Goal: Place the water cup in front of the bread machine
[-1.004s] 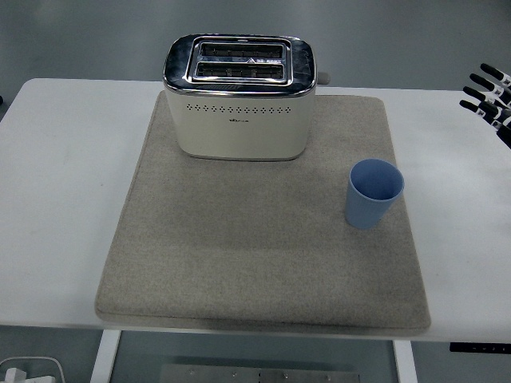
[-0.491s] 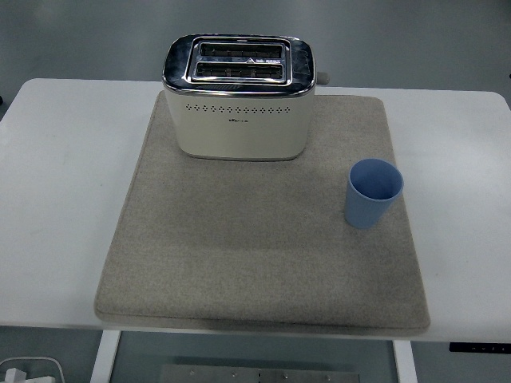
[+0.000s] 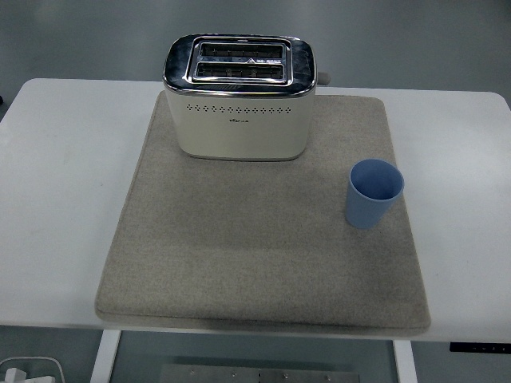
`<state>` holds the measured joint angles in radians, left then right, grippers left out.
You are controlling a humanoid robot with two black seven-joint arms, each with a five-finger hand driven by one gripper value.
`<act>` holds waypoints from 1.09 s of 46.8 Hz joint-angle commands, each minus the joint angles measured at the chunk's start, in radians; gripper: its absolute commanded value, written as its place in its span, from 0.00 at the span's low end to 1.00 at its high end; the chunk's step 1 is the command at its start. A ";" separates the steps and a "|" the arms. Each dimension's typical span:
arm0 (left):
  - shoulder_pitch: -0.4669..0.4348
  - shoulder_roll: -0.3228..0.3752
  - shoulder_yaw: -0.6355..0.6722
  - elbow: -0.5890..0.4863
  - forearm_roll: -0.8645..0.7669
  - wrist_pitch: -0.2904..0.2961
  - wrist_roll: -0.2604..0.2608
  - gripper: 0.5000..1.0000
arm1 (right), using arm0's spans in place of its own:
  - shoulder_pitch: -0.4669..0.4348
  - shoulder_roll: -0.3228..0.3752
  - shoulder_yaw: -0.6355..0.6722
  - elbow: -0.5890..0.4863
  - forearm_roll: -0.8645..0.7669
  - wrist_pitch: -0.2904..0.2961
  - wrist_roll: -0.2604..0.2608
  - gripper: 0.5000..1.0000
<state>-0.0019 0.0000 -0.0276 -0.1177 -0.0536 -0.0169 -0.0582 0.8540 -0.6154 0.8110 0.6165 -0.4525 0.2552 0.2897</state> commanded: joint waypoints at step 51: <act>-0.001 0.000 0.000 0.000 0.000 0.000 0.000 1.00 | 0.139 -0.026 -0.400 0.012 0.000 0.159 0.173 0.86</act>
<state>-0.0023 0.0000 -0.0276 -0.1175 -0.0537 -0.0169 -0.0584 1.0168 -0.6421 0.4050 0.6285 -0.4518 0.3636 0.4097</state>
